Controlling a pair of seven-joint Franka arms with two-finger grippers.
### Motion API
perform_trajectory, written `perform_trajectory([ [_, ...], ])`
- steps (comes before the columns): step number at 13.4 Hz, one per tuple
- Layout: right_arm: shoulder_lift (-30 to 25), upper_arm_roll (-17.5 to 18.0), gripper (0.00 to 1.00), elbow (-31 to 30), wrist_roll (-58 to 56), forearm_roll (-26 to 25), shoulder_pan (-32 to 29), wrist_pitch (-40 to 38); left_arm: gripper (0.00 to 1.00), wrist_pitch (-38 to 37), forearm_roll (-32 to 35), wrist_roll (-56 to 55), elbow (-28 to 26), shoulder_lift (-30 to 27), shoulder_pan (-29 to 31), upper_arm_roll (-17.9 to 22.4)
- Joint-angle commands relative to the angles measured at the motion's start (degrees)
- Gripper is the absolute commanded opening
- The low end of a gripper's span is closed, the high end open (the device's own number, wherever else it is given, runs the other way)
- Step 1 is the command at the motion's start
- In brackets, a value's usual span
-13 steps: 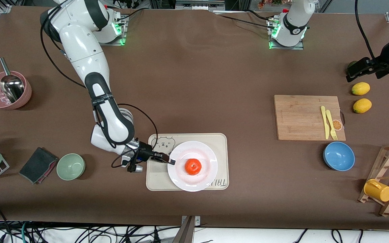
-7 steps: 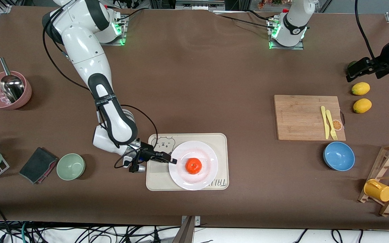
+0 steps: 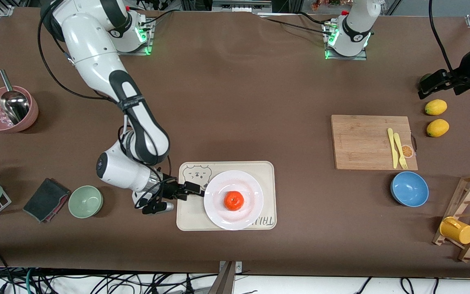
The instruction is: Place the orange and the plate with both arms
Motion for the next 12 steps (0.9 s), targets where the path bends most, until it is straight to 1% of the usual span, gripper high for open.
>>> perform_trajectory([
  [1, -8.0, -1.4, 1.00, -5.7, 7.4, -15.9, 0.4, -3.9, 1.00, -1.2, -1.2, 0.8, 1.6, 0.6, 0.5, -0.2],
  [2, -10.3, -3.3, 1.00, -5.8, 7.9, -21.6, 0.4, -8.5, 1.00, -1.2, -1.2, 0.8, 1.6, 0.6, 0.5, -0.2],
  [3, -12.6, -4.8, 1.00, -5.8, 7.8, -26.1, 0.4, -14.5, 1.00, -1.2, -1.2, 0.8, 1.6, 0.6, 0.5, -0.2],
  [4, -15.0, -6.2, 1.00, -5.8, 7.6, -30.1, 0.4, -18.7, 1.00, -1.2, -1.2, 0.8, 1.6, 0.6, 0.5, -0.2],
  [6, -19.7, -9.6, 1.00, -5.6, 7.7, -35.7, 0.3, -27.6, 1.00, -1.2, -1.2, 0.8, 1.6, 0.6, 0.5, -0.2],
  [7, -22.5, -11.0, 1.00, -5.6, 7.7, -36.1, 0.3, -31.3, 1.00, -1.2, -1.2, 0.8, 1.6, 0.6, 0.5, -0.2],
  [8, -23.9, -12.1, 1.00, -5.1, 7.2, -36.1, 0.2, -33.8, 1.00, -1.2, -1.2, 0.8, 1.6, 0.6, 0.5, -0.2],
  [10, -29.3, -13.8, 1.00, -4.9, 7.2, -36.0, -0.1, -36.8, 1.00, -1.2, -1.2, 0.8, 1.6, 0.6, 0.5, -0.2],
  [11, -31.0, -15.4, 1.00, -4.6, 7.3, -36.1, -0.3, -41.9, 1.00, -1.2, -1.2, 0.8, 1.6, 0.6, 0.5, -0.2],
  [12, -32.5, -16.7, 1.00, -2.5, 7.7, -36.0, -0.2, -47.8, 1.00, -1.2, -1.2, 0.8, 1.6, 0.6, 0.5, -0.2],
])
